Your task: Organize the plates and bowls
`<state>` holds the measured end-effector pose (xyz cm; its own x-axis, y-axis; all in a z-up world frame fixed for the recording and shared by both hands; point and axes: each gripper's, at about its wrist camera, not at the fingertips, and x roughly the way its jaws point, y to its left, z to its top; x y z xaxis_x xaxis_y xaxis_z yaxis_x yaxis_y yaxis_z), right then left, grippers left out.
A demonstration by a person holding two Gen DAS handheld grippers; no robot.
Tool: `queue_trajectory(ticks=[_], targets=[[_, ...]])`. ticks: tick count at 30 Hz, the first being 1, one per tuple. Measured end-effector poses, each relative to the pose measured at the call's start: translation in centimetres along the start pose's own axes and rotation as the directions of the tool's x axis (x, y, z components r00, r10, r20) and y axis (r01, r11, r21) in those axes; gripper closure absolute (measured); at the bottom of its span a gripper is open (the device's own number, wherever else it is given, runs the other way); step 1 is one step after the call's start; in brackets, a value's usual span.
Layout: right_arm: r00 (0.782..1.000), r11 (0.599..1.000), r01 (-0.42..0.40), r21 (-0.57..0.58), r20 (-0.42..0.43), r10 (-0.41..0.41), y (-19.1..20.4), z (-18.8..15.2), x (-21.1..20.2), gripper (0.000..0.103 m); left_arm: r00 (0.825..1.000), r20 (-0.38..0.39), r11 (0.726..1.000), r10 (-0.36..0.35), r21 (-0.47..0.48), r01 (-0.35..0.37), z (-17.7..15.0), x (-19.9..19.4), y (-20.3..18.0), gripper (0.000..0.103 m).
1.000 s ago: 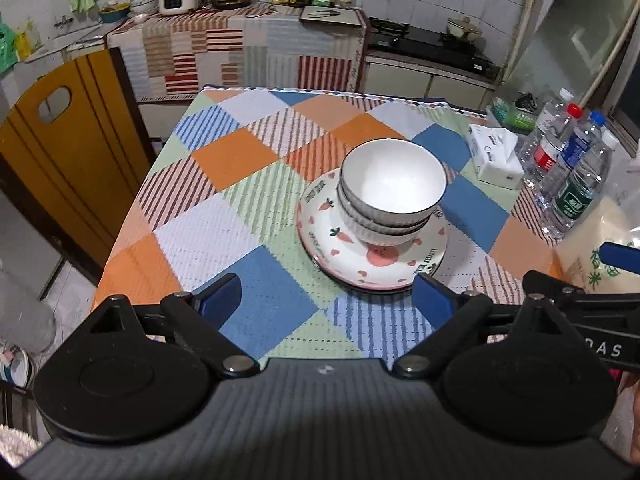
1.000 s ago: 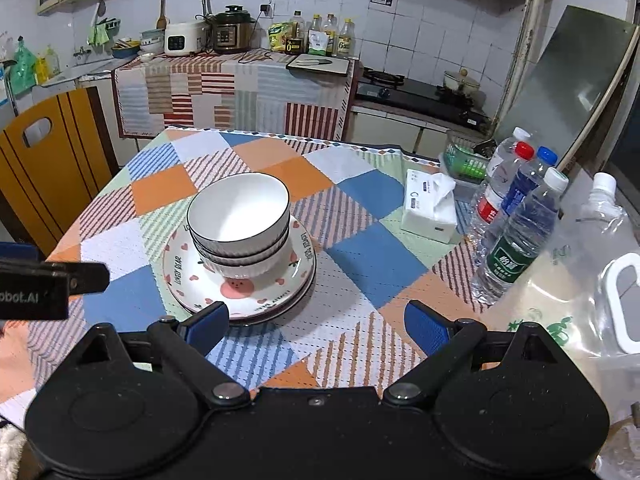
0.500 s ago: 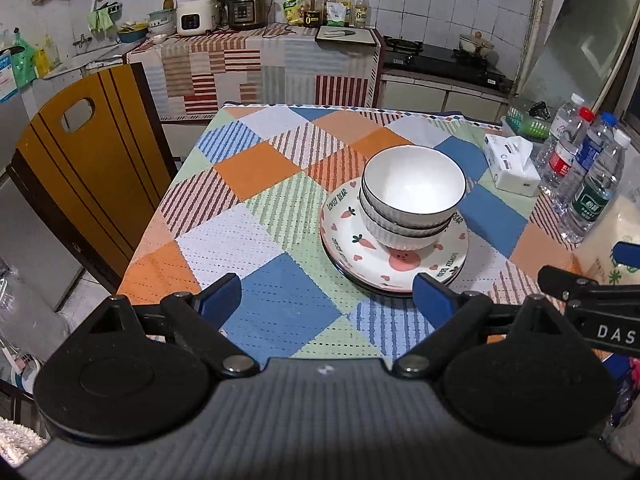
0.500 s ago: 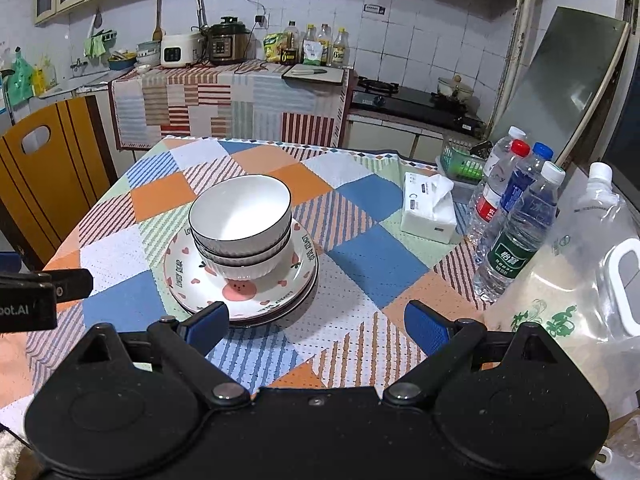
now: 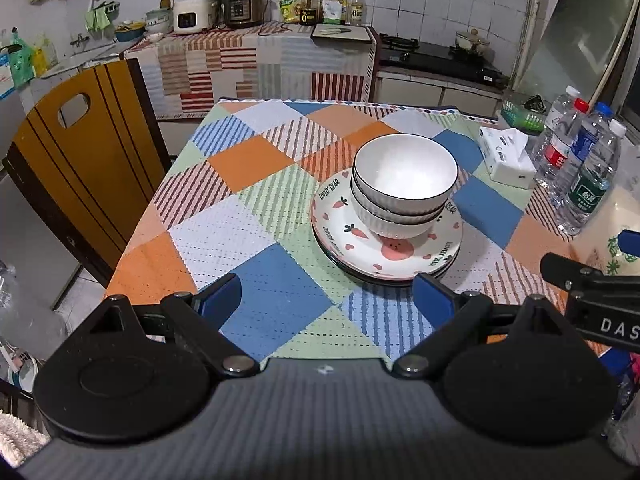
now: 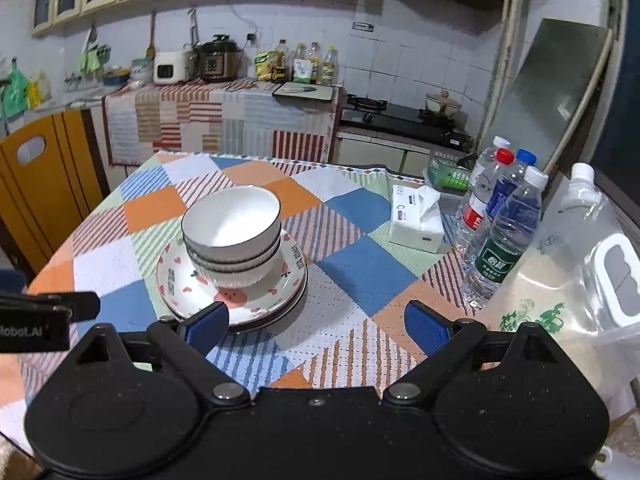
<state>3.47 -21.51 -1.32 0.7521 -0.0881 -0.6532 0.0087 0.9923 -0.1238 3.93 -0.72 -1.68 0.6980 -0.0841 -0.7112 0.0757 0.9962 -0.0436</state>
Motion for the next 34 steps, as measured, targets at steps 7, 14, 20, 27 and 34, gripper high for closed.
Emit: queue_trajectory(ticks=[7, 14, 20, 27, 34], targets=[[1.0, 1.0, -0.01, -0.003, -0.009, 0.01, 0.16, -0.18, 0.2, 0.006, 1.0, 0.011, 1.0, 0.002, -0.013, -0.001, -0.06, 0.15, 0.2, 0.01], [1.0, 1.0, -0.013, 0.004, -0.025, 0.013, 0.15, -0.39, 0.42, 0.006, 0.998, 0.056, 1.0, 0.013, -0.012, -0.012, 0.11, -0.09, 0.37, 0.01], [0.999, 1.0, -0.012, 0.003, -0.036, 0.012, 0.22, -0.58, 0.67, 0.006, 0.998, 0.058, 1.0, -0.007, -0.03, 0.009, 0.18, -0.12, 0.74, 0.007], [0.999, 1.0, -0.012, 0.008, -0.044, 0.012, 0.09, -0.62, 0.79, 0.006, 0.997, 0.068, 0.999, -0.02, -0.041, 0.023, 0.2, -0.33, 0.93, 0.006], [0.999, 1.0, -0.013, 0.009, -0.05, 0.013, 0.06, -0.67, 0.92, 0.006, 0.997, 0.07, 0.999, -0.019, -0.031, 0.022, 0.23, -0.37, 0.71, 0.006]])
